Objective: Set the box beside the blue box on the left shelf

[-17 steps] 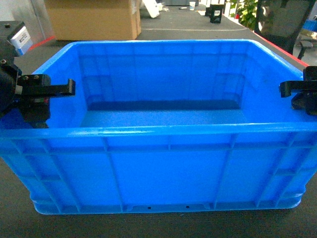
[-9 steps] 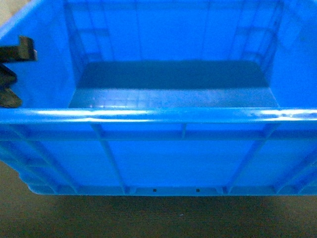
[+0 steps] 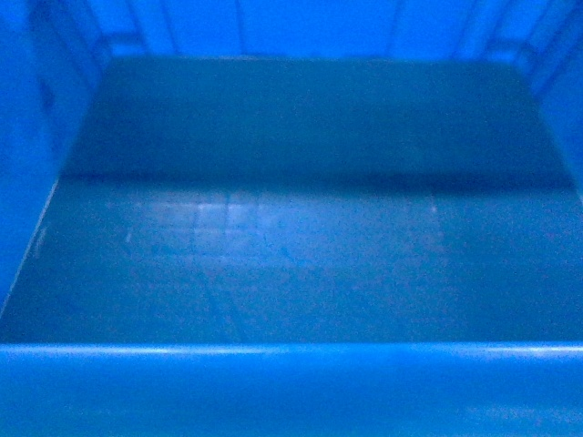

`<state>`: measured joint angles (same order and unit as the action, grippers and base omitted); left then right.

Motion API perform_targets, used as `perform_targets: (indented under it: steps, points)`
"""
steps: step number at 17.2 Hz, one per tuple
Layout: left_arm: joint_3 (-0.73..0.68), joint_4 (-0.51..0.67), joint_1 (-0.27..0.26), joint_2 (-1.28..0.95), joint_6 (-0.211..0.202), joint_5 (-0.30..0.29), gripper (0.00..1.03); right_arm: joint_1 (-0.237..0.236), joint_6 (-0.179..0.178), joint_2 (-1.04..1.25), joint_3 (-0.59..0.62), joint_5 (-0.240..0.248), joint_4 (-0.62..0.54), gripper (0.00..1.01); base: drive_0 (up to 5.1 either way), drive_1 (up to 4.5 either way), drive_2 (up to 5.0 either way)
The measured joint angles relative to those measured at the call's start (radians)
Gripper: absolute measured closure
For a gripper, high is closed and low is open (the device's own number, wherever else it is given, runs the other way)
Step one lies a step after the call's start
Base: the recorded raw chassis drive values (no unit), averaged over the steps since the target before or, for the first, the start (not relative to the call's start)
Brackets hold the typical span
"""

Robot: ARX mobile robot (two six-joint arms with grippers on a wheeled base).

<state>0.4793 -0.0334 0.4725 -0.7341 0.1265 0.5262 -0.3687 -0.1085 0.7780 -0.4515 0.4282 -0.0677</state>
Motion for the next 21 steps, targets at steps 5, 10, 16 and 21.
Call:
perform_targets:
  steps: [5, 10, 16, 21]
  points:
    - [0.000, 0.006, 0.023, 0.011, -0.014, 0.022, 0.96, -0.018, 0.039, -0.025, 0.007, 0.048, -0.006, 0.91, 0.0, 0.00, 0.0]
    - [0.000, 0.012, 0.023, 0.020, -0.017, 0.024, 0.96, -0.018, 0.038, -0.027, 0.010, 0.049, -0.017, 0.91, 0.0, 0.00, 0.0]
    - [0.000, 0.015, 0.023, 0.018, -0.017, 0.024, 0.96, -0.018, 0.038, -0.028, 0.010, 0.050, -0.016, 0.91, -1.4, -1.44, -1.4]
    - [0.000, 0.015, 0.023, 0.018, -0.017, 0.024, 0.96, -0.018, 0.038, -0.028, 0.010, 0.050, -0.016, 0.91, -1.6, -1.57, -1.6]
